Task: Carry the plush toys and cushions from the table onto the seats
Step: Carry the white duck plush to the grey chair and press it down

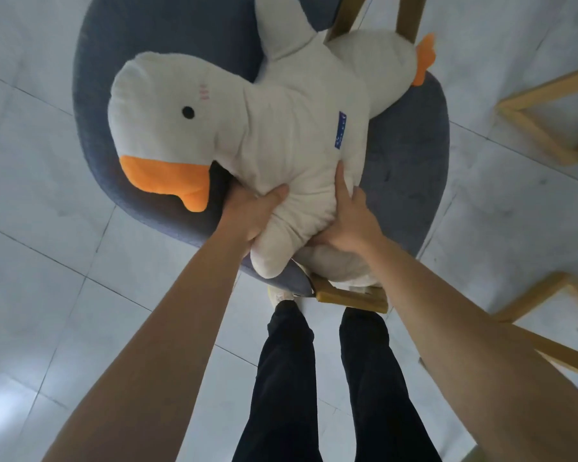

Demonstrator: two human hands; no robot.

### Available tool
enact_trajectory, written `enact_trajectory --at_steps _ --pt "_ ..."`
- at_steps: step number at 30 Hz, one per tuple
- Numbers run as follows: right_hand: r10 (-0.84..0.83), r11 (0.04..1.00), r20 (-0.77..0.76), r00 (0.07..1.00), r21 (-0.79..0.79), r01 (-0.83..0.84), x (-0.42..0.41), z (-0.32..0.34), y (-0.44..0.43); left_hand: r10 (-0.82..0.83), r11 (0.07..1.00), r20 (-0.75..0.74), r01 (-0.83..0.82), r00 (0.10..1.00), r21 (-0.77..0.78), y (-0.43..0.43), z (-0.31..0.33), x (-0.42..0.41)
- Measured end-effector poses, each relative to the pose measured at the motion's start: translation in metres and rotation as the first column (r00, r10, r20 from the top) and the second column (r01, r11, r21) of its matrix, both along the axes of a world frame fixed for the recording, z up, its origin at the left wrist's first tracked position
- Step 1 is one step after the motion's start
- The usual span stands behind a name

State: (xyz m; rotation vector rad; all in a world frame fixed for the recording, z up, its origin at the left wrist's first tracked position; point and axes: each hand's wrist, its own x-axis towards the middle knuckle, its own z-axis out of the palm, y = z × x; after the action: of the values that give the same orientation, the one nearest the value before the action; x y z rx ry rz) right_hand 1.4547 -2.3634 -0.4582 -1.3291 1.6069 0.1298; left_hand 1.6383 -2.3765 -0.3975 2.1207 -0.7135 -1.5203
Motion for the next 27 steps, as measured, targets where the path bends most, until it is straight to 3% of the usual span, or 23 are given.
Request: enact_trajectory --at_steps 3,5,7,9,10,12,14,15,19,23,27 --pt "0.014 0.998 0.046 0.999 0.058 -0.016 -0.008 -0.005 -0.003 -0.085 0.996 0.275 0.090 0.958 -0.006 0.013 0.024 -0.017" --pt "-0.014 0.998 0.111 0.994 0.060 0.007 -0.021 -0.003 0.005 -0.022 0.972 0.497 0.135 0.867 -0.194 0.033 0.045 -0.030" --pt "0.005 0.998 0.135 0.991 0.054 -0.012 -0.035 -0.002 0.015 -0.006 0.833 0.625 0.350 0.781 -0.429 0.047 0.059 -0.044" --pt "0.078 0.996 0.106 0.991 0.039 -0.082 -0.046 -0.006 0.027 -0.122 0.604 0.742 0.643 0.659 -0.471 0.041 0.053 -0.056" --pt "0.111 0.993 0.089 0.990 0.040 -0.115 -0.048 -0.009 0.032 -0.198 0.491 0.809 0.770 0.554 -0.408 0.029 0.044 -0.059" --pt "0.151 0.987 0.079 0.985 0.036 -0.154 -0.052 -0.015 0.040 -0.330 0.336 0.913 0.934 0.241 -0.125 -0.004 0.019 -0.060" --pt "0.169 0.984 0.097 0.981 0.037 -0.173 -0.054 -0.020 0.044 -0.444 0.292 0.896 0.944 -0.012 0.157 -0.041 -0.006 -0.048" --pt "0.171 0.983 0.109 0.979 0.044 -0.176 -0.054 -0.021 0.045 -0.483 0.288 0.873 0.931 -0.063 0.226 -0.056 -0.016 -0.041" --pt "0.164 0.986 0.107 0.981 0.009 -0.166 -0.057 -0.019 0.053 -0.491 0.304 0.865 0.910 -0.104 0.282 -0.067 -0.030 -0.033" --pt "0.242 0.965 0.040 0.969 -0.111 -0.236 -0.066 -0.025 0.068 -0.437 0.333 0.895 0.909 -0.088 0.252 -0.055 -0.032 -0.036" --pt "0.282 0.957 -0.008 0.959 -0.069 -0.282 -0.058 -0.040 0.055 -0.426 0.342 0.900 0.905 -0.090 0.252 -0.056 -0.036 -0.037"
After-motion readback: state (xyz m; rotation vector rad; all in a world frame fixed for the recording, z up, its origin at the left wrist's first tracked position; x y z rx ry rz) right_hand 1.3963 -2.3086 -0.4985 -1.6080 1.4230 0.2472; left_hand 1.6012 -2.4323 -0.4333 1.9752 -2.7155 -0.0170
